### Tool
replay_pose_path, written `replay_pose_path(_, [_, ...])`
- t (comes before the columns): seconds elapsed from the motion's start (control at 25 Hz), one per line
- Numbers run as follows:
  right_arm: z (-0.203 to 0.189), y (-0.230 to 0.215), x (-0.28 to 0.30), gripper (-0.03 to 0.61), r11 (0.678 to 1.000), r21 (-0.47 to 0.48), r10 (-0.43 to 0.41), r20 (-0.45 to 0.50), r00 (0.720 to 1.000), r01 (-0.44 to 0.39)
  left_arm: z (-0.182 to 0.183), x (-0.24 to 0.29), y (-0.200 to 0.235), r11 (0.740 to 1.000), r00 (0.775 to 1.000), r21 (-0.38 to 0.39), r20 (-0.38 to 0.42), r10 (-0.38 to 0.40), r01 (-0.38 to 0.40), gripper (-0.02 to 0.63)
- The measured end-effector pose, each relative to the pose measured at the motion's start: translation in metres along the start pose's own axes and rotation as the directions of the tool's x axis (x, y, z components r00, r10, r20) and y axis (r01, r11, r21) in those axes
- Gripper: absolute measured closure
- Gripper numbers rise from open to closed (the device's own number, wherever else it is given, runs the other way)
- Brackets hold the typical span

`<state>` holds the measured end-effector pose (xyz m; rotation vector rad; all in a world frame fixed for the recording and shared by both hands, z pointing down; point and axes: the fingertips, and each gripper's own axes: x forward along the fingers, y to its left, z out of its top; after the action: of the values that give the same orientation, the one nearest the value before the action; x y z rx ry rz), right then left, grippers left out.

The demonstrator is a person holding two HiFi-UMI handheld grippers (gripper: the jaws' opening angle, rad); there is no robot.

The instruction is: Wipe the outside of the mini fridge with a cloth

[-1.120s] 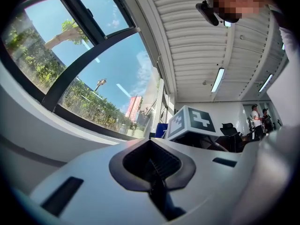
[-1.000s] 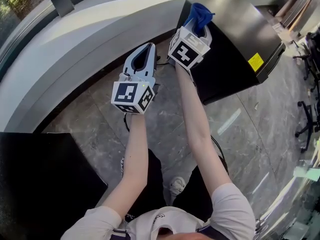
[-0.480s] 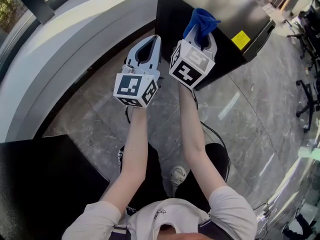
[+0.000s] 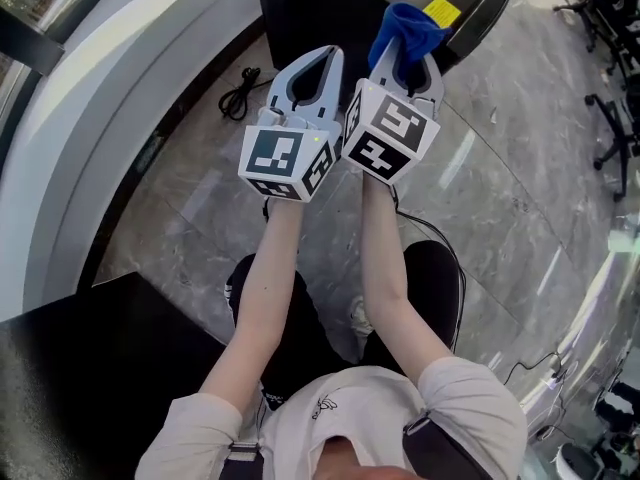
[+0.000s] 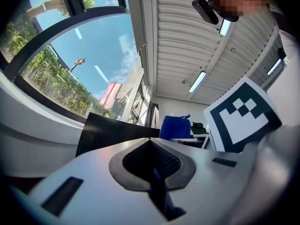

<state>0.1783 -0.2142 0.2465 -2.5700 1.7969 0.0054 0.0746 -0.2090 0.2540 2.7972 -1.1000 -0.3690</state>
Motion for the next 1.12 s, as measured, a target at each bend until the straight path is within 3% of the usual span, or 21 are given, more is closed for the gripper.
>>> replay_pose_path(0.44, [-0.003, -0.056, -0.026, 0.517, 0.998, 0.029, -0.060, -0.021, 0.998, 0.061, -0.011, 0.004, -0.026, 0.999, 0.998, -0.004, -0.030, -0.052, 0.052, 0.609])
replay_pose_path(0.72, [-0.006, -0.075, -0.036, 0.517, 0.995, 0.038, -0.093, -0.031, 0.995, 0.094, -0.006, 0.000, 0.001, 1.000, 1.000, -0.025, -0.011, 0.007, -0.007, 0.609])
replay_pose_path(0.96, [-0.013, -0.104, -0.038, 0.517, 0.984, 0.068, -0.161, -0.046, 0.986, 0.164, -0.006, -0.002, 0.013, 1.000, 1.000, 0.001, -0.004, 0.021, -0.021, 0.609])
replay_pose_path(1.12, [-0.008, -0.098, -0.048, 0.517, 0.984, 0.080, -0.159, -0.023, 0.987, 0.161, -0.004, -0.001, 0.024, 0.999, 0.999, 0.008, 0.009, 0.033, -0.033, 0.609])
